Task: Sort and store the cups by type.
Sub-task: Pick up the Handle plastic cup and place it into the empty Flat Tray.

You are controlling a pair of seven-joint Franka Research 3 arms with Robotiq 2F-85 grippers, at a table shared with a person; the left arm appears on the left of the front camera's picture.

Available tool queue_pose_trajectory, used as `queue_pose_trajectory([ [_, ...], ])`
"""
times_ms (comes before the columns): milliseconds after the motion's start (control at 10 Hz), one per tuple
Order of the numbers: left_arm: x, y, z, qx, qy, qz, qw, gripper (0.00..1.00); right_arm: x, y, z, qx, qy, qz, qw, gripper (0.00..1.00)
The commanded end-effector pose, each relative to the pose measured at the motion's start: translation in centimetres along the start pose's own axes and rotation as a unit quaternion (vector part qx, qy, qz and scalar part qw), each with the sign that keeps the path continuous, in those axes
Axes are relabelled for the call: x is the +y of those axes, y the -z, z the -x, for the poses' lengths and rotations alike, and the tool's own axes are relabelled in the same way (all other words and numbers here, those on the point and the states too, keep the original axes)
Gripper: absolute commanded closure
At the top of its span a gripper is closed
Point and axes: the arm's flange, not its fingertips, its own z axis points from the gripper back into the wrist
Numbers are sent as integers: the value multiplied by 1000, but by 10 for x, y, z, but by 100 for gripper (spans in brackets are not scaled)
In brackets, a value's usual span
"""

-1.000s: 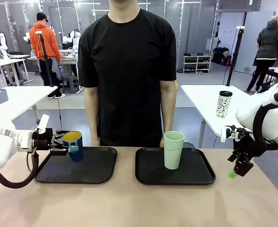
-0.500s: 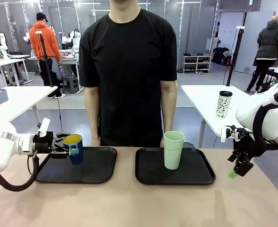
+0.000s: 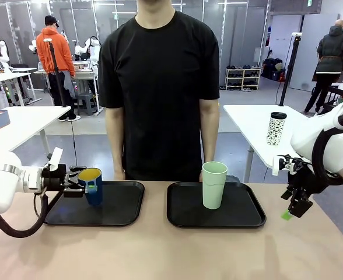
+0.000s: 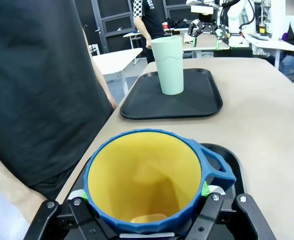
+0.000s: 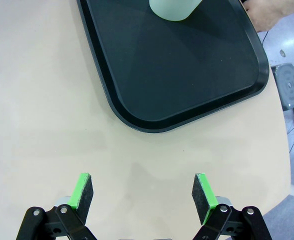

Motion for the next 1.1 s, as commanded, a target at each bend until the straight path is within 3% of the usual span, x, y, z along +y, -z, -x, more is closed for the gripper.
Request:
queue_pose_trajectory([
  [0, 15, 8, 9, 11, 23, -12, 1000, 21, 0, 0, 1, 2, 0, 1, 1000, 0],
  [600, 19, 11, 17, -5, 16, -1, 1000, 21, 0, 0, 1, 2, 0, 1, 1000, 0],
  [700, 19, 9, 19, -4, 12, -1, 1000, 18, 0, 0, 1, 2, 0, 1, 1000, 0],
  [900, 17, 6, 21, -4, 6, -1, 1000, 0, 0, 0, 1, 2, 0, 1, 1000, 0],
  [1000, 16, 5, 22, -2, 6, -1, 1000, 0, 0, 0, 1, 2, 0, 1, 1000, 0],
])
